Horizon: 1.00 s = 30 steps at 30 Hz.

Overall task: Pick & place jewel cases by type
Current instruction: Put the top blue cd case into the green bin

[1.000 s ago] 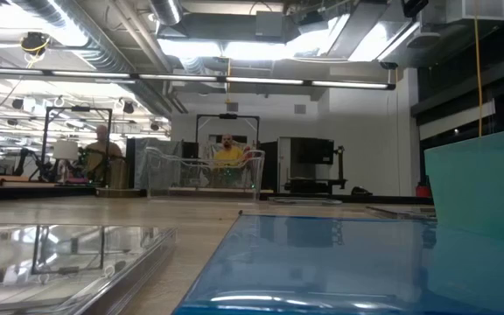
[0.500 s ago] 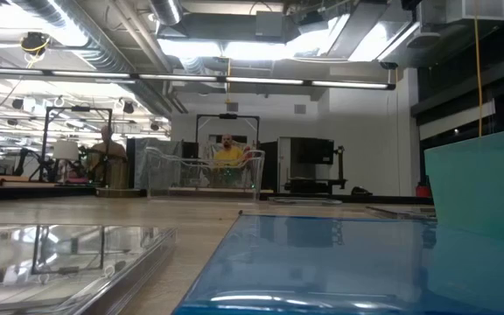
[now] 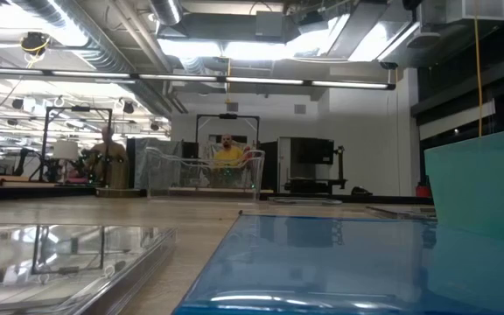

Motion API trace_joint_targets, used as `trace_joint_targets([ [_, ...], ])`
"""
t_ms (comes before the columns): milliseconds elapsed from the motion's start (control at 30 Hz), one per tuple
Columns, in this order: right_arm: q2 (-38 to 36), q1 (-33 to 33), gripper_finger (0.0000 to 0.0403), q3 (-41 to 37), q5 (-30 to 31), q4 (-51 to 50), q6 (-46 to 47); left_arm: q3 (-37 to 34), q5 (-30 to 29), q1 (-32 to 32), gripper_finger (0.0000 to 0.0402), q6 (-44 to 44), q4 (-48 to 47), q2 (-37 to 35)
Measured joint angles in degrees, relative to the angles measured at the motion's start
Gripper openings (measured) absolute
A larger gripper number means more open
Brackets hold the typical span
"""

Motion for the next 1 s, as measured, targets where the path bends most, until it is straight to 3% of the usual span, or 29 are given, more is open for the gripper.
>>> trace_joint_targets([
  [267,0.22,0.0,0.0092,0.0,-0.2,-2.13,3.32,0.0,15.61,3.23,0.0013,-1.65,0.32,4.76],
  [400,0.85,0.0,0.0138,0.0,-3.37,-2.81,6.6,0.0,24.37,5.17,0.0013,-1.73,0.77,6.79],
  [567,2.4,0.0,0.0167,0.0,-7.84,-2.86,10.73,0.0,30.61,6.87,0.0013,-2.03,2.02,8.29],
  [667,3.42,0.01,0.017,0.0,-9.44,-2.85,12.13,0.0,31.49,7.47,0.0013,-1.51,1.98,8.48],
  [800,4.22,0.0,0.0171,0.0,-9.47,-2.46,12.13,0.0,27.29,7.56,0.0013,0.09,3.67,8.48],
  [1000,4.62,0.02,0.0171,0.02,-4.13,0.26,12.65,0.0,20.77,7.56,0.0013,2.93,9.45,8.46],
])
